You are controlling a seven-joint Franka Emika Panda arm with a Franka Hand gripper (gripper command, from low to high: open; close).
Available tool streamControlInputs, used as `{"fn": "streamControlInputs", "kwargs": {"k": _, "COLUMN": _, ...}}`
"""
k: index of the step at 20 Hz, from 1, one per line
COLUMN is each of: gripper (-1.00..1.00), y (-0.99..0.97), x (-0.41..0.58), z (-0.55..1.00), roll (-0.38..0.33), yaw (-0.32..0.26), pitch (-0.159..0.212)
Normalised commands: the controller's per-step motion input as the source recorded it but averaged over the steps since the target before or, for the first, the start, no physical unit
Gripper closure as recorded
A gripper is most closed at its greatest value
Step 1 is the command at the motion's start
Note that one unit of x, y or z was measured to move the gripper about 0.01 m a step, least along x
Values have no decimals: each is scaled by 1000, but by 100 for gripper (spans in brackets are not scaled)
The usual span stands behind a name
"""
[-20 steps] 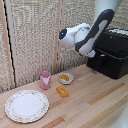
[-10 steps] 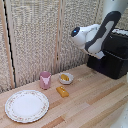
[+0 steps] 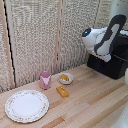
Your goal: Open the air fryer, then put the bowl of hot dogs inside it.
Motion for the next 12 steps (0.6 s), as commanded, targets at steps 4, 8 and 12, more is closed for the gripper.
{"fn": "streamControlInputs", "kwargs": {"k": 4, "gripper": 100, "y": -110, "x": 380, "z": 27, "roll": 0, "yaw": 161, "pitch": 50}}
{"fn": "streamControlInputs", "kwargs": {"k": 8, "gripper": 100, "y": -92, "x": 183, "z": 274, "roll": 1, "yaw": 116, "pitch": 97}}
{"fn": "streamControlInputs", "kwargs": {"k": 12, "gripper": 100, "y": -244, "x": 102, "z": 344, "roll": 9, "yaw": 114, "pitch": 129}}
